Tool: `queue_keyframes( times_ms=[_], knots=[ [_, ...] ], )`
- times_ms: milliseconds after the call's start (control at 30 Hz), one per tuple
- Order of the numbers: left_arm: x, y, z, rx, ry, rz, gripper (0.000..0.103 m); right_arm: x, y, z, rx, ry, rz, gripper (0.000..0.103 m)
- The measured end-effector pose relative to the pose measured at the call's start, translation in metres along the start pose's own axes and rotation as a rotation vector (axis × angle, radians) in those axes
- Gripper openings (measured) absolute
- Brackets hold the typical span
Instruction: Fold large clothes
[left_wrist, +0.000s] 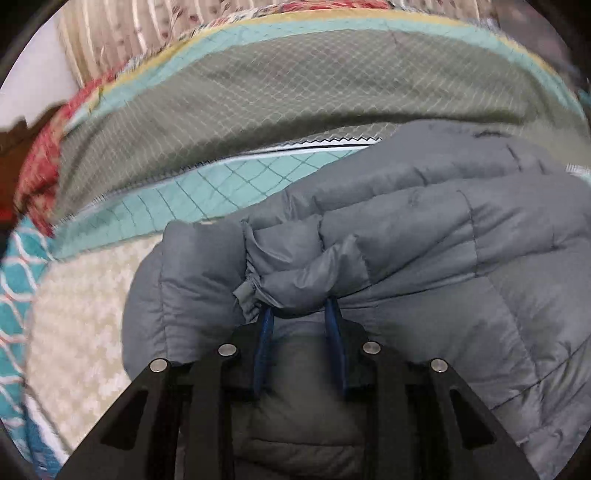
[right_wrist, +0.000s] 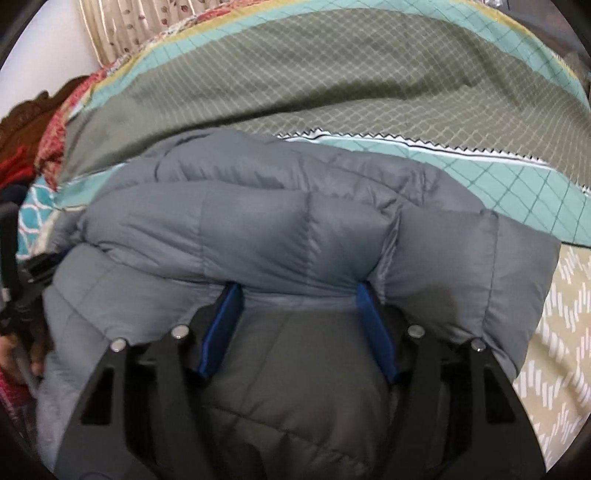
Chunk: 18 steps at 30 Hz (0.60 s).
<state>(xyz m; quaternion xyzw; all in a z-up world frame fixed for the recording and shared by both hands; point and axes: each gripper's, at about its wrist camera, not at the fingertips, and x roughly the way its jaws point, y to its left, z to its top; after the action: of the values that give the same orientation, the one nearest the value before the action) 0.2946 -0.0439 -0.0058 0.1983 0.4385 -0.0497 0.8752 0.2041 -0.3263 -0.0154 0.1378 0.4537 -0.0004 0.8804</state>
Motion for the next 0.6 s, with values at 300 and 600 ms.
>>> queue_keyframes(
  times_ms=[300, 600],
  knots=[
    [-0.147, 0.093, -0.086, -0.071, -0.132, -0.132, 0.05, -0.135, 0.003, -0.063, -0.093, -0.073, 0.034, 0.064],
    [-0.208, 0.189, -0.262, -0.313, 0.064, -0.235, 0.063, -0.241, -0.012, -0.23, 0.008, -0.052, 0.037, 0.064]
  ],
)
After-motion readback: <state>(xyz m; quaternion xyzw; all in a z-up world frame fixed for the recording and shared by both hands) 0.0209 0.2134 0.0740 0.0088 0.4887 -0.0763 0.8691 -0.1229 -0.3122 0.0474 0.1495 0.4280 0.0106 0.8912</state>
